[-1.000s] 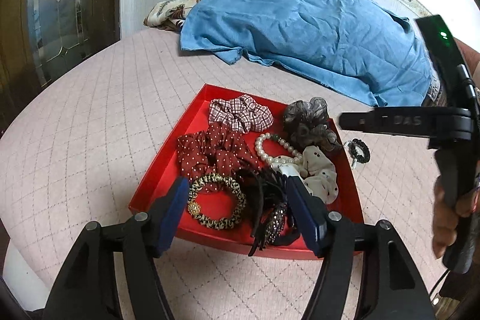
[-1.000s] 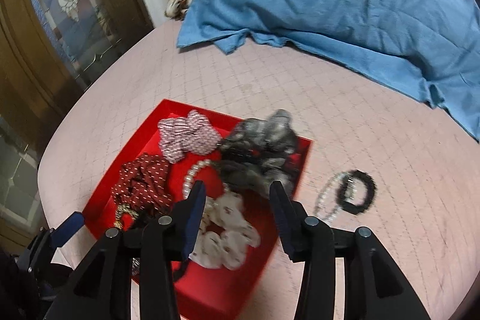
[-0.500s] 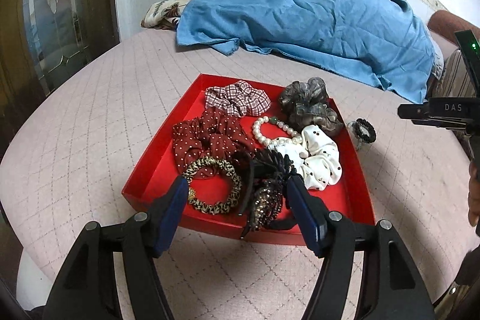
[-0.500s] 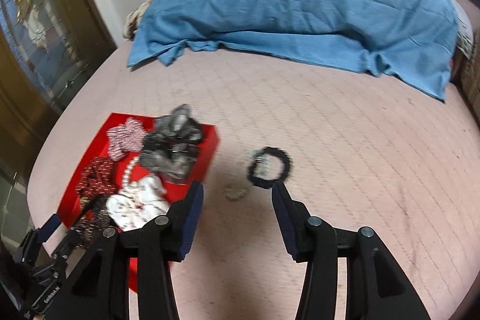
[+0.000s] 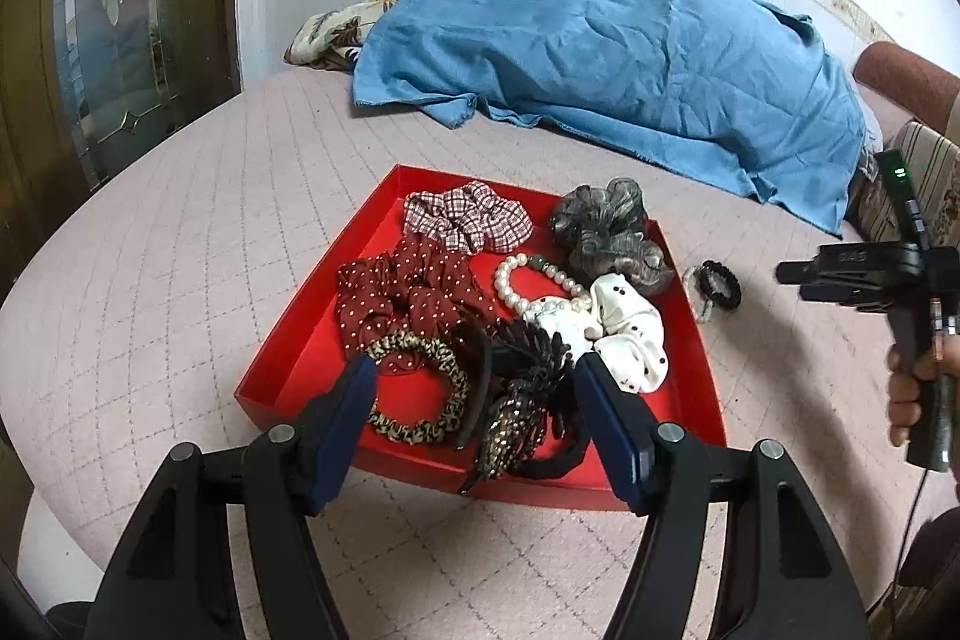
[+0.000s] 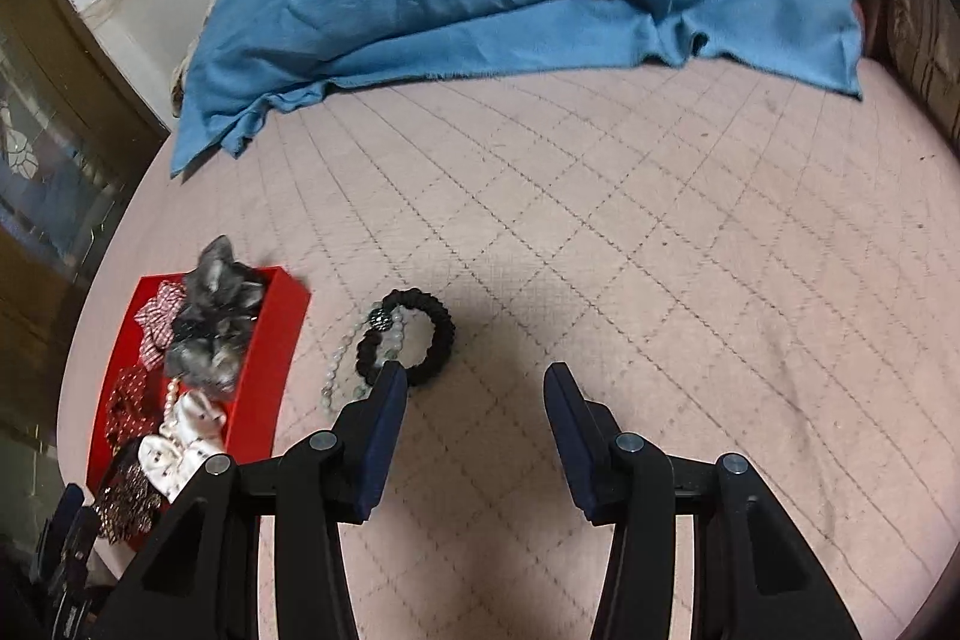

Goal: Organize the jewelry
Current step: 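Move the left tool to the pale bead bracelet while the right nears the black bracelet, then grasp the pale bead bracelet with the left tool while the right grasps the black beaded bracelet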

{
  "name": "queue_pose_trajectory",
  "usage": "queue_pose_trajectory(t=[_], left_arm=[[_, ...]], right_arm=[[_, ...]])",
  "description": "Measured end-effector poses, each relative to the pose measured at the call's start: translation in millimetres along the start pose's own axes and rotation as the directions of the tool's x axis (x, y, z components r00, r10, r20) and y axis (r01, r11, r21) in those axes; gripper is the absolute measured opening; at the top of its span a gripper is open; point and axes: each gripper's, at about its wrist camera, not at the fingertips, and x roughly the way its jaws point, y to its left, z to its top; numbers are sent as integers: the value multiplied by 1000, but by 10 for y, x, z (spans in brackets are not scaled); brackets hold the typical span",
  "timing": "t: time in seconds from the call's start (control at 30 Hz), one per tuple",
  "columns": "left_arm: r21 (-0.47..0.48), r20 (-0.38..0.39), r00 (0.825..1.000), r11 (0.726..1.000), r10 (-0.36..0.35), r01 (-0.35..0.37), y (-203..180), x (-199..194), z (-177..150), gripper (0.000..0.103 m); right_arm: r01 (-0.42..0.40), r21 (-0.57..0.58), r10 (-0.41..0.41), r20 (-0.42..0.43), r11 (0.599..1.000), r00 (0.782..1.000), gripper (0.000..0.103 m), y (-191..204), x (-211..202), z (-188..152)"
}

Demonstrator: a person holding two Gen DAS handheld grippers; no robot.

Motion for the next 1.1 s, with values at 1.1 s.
queue_pose_trajectory(t=[1.1], left_arm=[[241,-106,988,961,-114,137,-1276,-48,240,67]], right_arm=[[130,-22,-130,6,991,992,13,-1133,-321,-628]])
